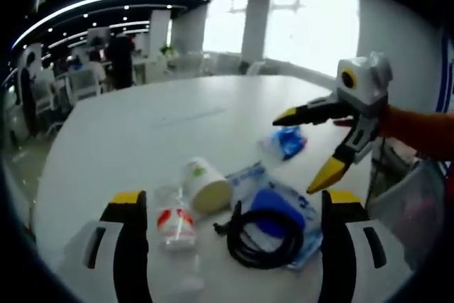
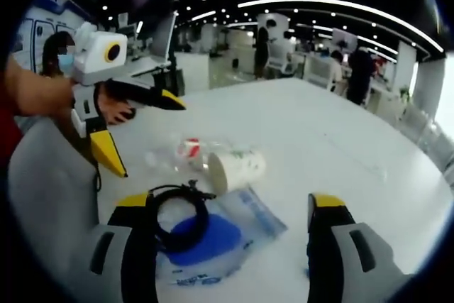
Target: Arrange the tabletop items into an orderly group along one side of the table until the central work area is clear of visible clutter.
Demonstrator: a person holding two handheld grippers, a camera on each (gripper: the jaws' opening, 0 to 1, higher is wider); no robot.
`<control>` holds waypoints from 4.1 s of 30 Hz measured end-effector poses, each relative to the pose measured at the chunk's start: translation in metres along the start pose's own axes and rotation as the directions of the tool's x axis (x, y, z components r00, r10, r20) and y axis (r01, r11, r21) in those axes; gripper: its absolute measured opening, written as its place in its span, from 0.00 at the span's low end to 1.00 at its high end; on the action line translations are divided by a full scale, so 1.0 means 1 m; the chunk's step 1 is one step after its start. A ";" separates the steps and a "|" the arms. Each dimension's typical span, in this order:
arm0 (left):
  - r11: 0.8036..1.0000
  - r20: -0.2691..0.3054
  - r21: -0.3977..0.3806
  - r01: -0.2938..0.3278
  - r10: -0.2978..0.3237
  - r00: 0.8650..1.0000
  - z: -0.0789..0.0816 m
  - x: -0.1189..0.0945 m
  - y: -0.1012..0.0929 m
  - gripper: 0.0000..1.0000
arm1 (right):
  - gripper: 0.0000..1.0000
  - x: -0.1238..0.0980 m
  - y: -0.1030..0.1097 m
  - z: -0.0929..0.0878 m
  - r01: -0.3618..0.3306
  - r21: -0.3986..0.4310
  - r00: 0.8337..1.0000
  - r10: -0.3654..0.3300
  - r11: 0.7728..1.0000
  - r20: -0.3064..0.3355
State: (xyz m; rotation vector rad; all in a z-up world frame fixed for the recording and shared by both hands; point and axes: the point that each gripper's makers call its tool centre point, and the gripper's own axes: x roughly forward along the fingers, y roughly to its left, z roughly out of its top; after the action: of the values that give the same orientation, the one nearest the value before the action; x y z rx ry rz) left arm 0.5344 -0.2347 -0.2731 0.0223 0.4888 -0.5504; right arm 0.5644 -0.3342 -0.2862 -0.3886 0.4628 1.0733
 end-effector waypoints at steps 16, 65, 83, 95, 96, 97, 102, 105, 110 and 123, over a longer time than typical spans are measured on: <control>0.996 0.013 -0.034 -0.078 0.078 0.997 -0.015 -0.040 0.027 0.99 | 0.88 0.032 0.026 0.028 -0.094 -0.111 0.995 0.092 0.989 -0.026; 0.982 0.004 -0.128 -0.136 0.138 0.990 -0.042 -0.058 0.038 0.99 | 0.81 0.152 0.047 0.020 -0.349 -0.432 0.930 0.251 0.832 -0.269; 0.976 0.005 -0.163 -0.146 0.148 0.989 -0.045 -0.059 0.044 0.99 | 0.78 0.180 0.057 0.021 -0.388 -0.460 0.916 0.281 0.799 -0.285; 0.971 0.008 -0.182 -0.156 0.160 0.987 -0.045 -0.061 0.047 0.99 | 0.70 0.197 0.065 0.027 -0.421 -0.465 0.901 0.300 0.778 -0.313; 0.970 0.010 -0.183 -0.157 0.162 0.987 -0.044 -0.061 0.047 0.99 | 0.68 0.198 0.067 0.028 -0.430 -0.463 0.897 0.308 0.775 -0.316; 0.970 0.011 -0.184 -0.158 0.163 0.987 -0.044 -0.062 0.048 0.99 | 0.65 0.199 0.069 0.029 -0.436 -0.463 0.895 0.315 0.772 -0.317; 0.968 0.015 -0.190 -0.163 0.169 0.986 -0.043 -0.063 0.049 0.99 | 0.58 0.204 0.078 0.031 -0.463 -0.464 0.882 0.340 0.755 -0.327; 0.967 0.012 -0.195 -0.166 0.172 0.985 -0.045 -0.063 0.051 0.99 | 0.56 0.207 0.083 0.028 -0.489 -0.468 0.868 0.354 0.737 -0.349; 0.966 0.011 -0.199 -0.168 0.174 0.985 -0.045 -0.063 0.051 0.99 | 0.53 0.210 0.085 0.027 -0.512 -0.481 0.855 0.363 0.712 -0.372; 0.961 0.010 -0.213 -0.176 0.183 0.983 -0.047 -0.064 0.054 0.98 | 0.46 0.214 0.089 0.021 -0.591 -0.544 0.803 0.368 0.596 -0.468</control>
State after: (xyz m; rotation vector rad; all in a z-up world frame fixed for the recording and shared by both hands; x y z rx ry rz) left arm 0.4938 -0.1500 -0.2916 -0.1431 0.5088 -0.3182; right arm 0.5730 -0.1263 -0.3904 -1.1489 0.4570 1.7420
